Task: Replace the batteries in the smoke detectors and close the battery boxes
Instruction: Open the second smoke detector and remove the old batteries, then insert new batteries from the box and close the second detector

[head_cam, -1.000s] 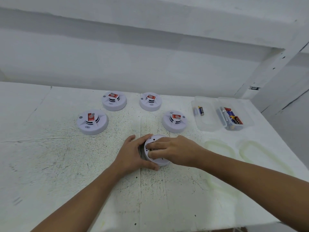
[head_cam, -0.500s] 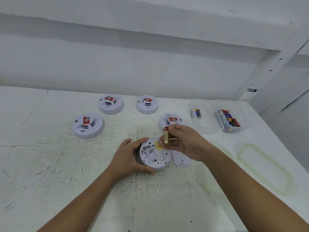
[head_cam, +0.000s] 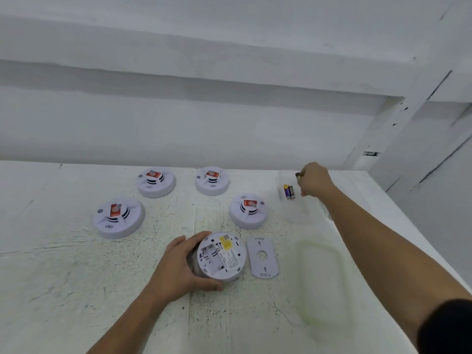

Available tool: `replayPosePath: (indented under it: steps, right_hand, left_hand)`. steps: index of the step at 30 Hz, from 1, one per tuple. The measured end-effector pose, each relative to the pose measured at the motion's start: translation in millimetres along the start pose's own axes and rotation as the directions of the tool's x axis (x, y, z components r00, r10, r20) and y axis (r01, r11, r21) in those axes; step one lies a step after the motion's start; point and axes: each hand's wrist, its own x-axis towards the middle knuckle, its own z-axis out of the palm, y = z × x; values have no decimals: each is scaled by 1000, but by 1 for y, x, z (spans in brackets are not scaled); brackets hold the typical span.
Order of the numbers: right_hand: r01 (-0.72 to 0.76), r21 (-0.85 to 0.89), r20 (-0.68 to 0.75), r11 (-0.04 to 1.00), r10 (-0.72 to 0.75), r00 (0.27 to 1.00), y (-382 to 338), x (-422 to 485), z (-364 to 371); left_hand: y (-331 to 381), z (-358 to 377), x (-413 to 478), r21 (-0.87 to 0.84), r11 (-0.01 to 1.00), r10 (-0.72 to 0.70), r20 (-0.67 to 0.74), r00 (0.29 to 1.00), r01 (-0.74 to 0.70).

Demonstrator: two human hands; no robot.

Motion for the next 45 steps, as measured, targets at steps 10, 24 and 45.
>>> replayPosePath:
  steps: [10, 24, 45]
  right_hand:
    - [52, -160, -30, 986, -57, 998, 7, 16, 32]
    - [-36, 410, 61, 911, 12, 998, 9, 39, 1]
    - [-7, -405, 109, 914, 56, 993, 98, 42, -28]
  left_hand:
    - [2, 1, -1, -22, 1000, -1, -22, 1000, 0]
    - [3, 1, 0, -12, 1000, 28, -33, 999, -28]
    - [6, 6, -1, -19, 998, 65, -85, 994, -67]
